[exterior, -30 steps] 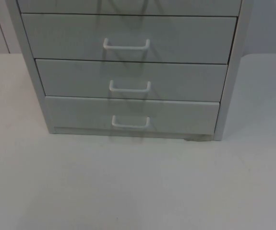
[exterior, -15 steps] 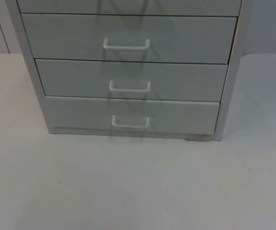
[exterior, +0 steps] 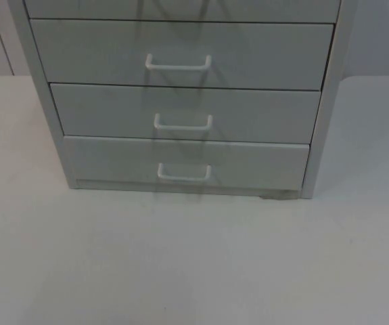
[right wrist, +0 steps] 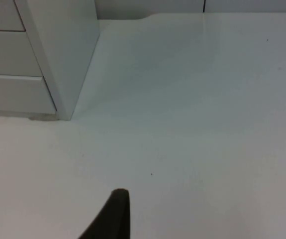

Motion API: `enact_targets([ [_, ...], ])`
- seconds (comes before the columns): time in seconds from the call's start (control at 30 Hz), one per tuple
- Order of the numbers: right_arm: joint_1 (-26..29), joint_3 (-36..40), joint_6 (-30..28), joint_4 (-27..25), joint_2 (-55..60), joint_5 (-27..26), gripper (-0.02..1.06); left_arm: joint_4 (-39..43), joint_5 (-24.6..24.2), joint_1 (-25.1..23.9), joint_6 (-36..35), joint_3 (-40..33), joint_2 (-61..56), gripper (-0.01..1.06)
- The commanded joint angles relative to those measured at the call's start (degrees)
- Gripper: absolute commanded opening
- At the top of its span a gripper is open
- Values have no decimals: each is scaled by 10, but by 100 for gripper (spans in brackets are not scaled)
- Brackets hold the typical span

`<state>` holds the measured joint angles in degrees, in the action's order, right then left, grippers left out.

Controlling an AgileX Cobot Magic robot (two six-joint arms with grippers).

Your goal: Open the drawer with the left hand, place the block into the drawer with the right hand, then close the drawer with the left hand.

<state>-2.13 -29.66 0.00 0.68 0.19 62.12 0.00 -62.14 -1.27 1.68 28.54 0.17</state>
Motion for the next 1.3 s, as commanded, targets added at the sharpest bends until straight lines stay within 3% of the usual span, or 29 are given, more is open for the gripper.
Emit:
enact_targets([
  [0.0, 2, 2, 3, 3, -2, -4, 105, 0, 5, -1, -2, -2, -2, 105],
  [1.07, 1, 2, 4, 3, -2, -4, 105, 0, 5, -1, -2, -2, -2, 105],
  [1.27, -26, 2, 4, 1, -2, -4, 105, 0, 5, -1, -2, -2, -2, 105],
])
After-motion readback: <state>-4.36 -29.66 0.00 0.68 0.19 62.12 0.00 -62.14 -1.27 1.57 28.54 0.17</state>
